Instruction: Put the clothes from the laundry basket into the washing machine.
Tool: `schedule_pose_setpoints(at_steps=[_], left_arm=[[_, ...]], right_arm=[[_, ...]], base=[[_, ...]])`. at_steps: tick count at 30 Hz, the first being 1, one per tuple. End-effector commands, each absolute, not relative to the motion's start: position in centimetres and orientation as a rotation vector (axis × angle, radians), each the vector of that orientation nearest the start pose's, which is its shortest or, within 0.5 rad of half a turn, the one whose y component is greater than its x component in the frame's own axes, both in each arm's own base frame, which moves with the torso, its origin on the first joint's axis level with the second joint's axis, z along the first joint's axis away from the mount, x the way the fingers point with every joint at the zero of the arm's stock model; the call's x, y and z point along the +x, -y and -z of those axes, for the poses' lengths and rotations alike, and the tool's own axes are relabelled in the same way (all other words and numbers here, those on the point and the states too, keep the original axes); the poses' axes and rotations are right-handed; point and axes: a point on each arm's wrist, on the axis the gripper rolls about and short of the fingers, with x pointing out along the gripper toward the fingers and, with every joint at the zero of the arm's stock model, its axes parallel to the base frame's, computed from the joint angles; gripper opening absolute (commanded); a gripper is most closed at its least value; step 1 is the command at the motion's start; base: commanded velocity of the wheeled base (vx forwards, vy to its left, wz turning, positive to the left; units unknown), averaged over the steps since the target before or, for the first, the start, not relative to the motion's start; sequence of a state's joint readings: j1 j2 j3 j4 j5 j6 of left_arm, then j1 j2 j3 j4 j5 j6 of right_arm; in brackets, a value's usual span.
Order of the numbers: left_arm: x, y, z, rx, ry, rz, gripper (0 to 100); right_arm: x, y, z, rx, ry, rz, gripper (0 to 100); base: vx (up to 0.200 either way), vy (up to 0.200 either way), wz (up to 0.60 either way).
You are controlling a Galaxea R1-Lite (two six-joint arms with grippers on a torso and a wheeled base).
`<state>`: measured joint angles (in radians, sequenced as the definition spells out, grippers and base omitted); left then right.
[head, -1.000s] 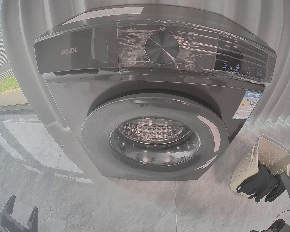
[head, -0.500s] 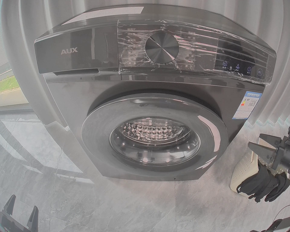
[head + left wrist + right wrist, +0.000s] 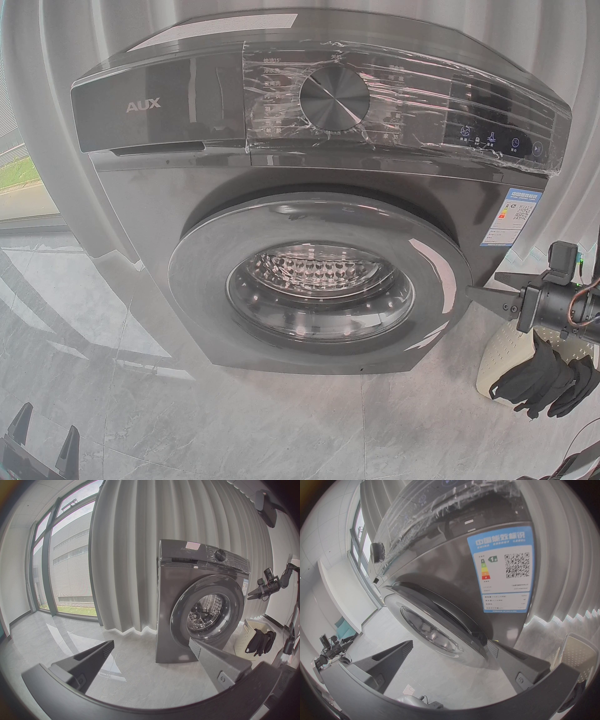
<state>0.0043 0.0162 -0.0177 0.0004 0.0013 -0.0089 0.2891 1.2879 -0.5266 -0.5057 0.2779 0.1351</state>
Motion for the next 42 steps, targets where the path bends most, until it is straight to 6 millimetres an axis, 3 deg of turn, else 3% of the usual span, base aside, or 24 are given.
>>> schedule_pose_setpoints(at_steps=[1,24,34,42], left_arm=[[-2.3,0.0,-7.6,-0.009,-0.003,-0.006,100],[-2.3,0.0,-7.6,-0.009,-0.003,-0.006,100],[-2.3,0.0,-7.6,-0.009,-0.003,-0.006,100],[-2.3,0.0,-7.6,-0.009,-0.003,-0.006,100]], right_arm=[[19.7,-6.9,-18.5,0.126,-0.342,-0.554,100],[20.5,-8.5,-18.1,0.116,-0.351,-0.605,100],[21.8,-8.9,-18.3,0.116,-0.349,-0.602,100],[21.2,-8.8,-17.9,0.116,-0.366,-0.609,100]], base=[[0.0,0.0,0.0],[0.0,0.0,0.0],[0.0,0.0,0.0],[0.0,0.0,0.0]])
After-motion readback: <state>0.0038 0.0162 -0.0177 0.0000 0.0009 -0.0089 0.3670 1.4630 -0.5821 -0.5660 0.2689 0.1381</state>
